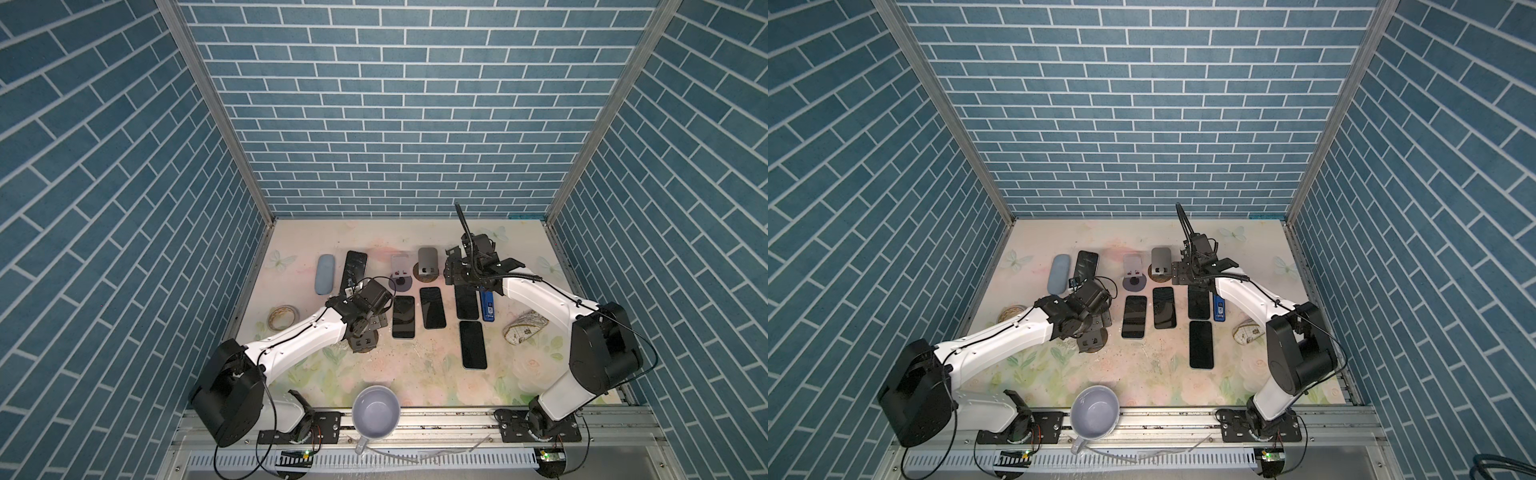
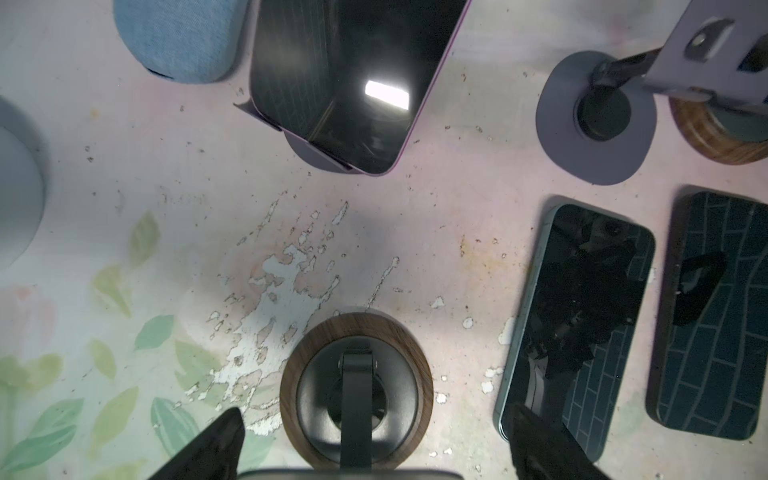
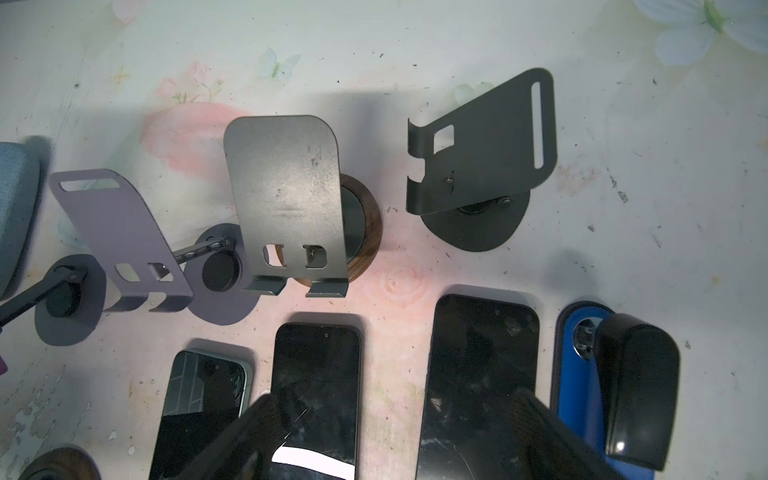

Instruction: Remove the phone from the phone stand

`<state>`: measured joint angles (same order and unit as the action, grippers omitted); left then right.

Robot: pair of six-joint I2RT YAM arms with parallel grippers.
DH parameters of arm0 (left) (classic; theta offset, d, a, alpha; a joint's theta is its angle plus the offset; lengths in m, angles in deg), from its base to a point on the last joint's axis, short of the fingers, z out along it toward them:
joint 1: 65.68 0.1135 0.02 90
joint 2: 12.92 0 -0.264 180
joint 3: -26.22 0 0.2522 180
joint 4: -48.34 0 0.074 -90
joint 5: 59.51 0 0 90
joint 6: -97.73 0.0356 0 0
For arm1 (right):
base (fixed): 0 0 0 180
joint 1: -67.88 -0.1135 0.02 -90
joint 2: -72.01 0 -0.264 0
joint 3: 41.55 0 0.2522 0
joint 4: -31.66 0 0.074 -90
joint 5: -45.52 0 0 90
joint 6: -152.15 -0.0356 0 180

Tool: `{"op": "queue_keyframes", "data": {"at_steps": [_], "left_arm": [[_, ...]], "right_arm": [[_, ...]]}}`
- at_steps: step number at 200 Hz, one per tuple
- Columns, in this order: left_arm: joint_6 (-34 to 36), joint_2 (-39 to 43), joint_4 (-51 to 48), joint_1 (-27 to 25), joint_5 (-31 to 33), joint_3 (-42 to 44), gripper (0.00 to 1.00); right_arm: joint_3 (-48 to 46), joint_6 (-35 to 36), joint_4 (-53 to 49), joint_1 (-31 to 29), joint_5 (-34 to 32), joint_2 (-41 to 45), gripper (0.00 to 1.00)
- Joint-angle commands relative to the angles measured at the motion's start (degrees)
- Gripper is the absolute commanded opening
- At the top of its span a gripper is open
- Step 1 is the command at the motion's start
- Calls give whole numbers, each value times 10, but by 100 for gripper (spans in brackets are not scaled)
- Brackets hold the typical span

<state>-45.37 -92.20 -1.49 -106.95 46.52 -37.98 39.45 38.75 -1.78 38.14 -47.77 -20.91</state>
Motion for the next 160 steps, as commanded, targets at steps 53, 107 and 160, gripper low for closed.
{"op": "queue_keyframes", "data": {"at_steps": [53, 107, 160], "left_arm": [[-12, -8, 32, 8, -6, 31, 80], [-6, -2, 37, 9, 1, 34, 52], [73, -21, 33, 9, 15, -23, 47]], "right_arm": [[24, -13, -3, -2, -2, -4, 88], [27, -14, -4, -2, 1, -7, 88], [26, -11, -9, -2, -6, -5, 88]]}}
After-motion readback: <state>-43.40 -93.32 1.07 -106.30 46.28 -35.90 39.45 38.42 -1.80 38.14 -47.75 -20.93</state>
